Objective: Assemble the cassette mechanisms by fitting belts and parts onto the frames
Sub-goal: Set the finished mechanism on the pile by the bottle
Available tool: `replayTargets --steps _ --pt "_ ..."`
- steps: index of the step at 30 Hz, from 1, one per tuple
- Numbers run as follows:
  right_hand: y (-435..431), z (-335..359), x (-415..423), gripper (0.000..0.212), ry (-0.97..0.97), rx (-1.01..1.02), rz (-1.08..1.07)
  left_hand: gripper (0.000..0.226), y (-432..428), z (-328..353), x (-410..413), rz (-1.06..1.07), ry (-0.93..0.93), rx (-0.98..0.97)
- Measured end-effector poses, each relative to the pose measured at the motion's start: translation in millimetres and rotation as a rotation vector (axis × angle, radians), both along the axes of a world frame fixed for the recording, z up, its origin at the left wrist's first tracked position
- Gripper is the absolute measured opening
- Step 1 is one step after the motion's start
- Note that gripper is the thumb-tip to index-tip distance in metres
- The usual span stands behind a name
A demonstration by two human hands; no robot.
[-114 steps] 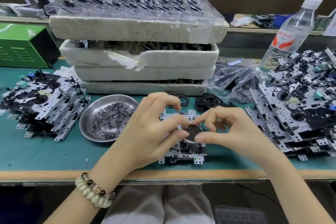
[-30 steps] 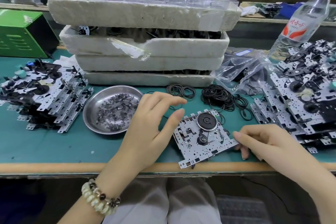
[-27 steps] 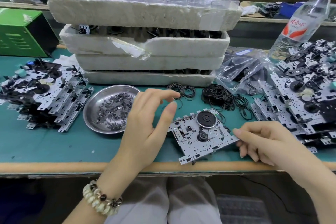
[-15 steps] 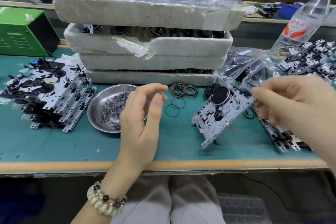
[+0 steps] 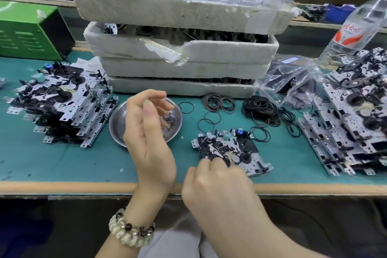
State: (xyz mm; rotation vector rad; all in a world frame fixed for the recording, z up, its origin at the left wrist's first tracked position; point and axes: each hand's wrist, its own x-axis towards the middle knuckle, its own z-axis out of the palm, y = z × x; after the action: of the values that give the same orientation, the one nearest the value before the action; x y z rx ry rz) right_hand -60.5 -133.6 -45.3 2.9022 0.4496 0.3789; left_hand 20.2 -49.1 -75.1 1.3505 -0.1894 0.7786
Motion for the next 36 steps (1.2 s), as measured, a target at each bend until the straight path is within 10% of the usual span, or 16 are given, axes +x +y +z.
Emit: replayTargets --steps 36 --pt "39 8 109 0.028 -0.051 0.132 0.065 0.025 5 7 4 0.179 0.067 -0.36"
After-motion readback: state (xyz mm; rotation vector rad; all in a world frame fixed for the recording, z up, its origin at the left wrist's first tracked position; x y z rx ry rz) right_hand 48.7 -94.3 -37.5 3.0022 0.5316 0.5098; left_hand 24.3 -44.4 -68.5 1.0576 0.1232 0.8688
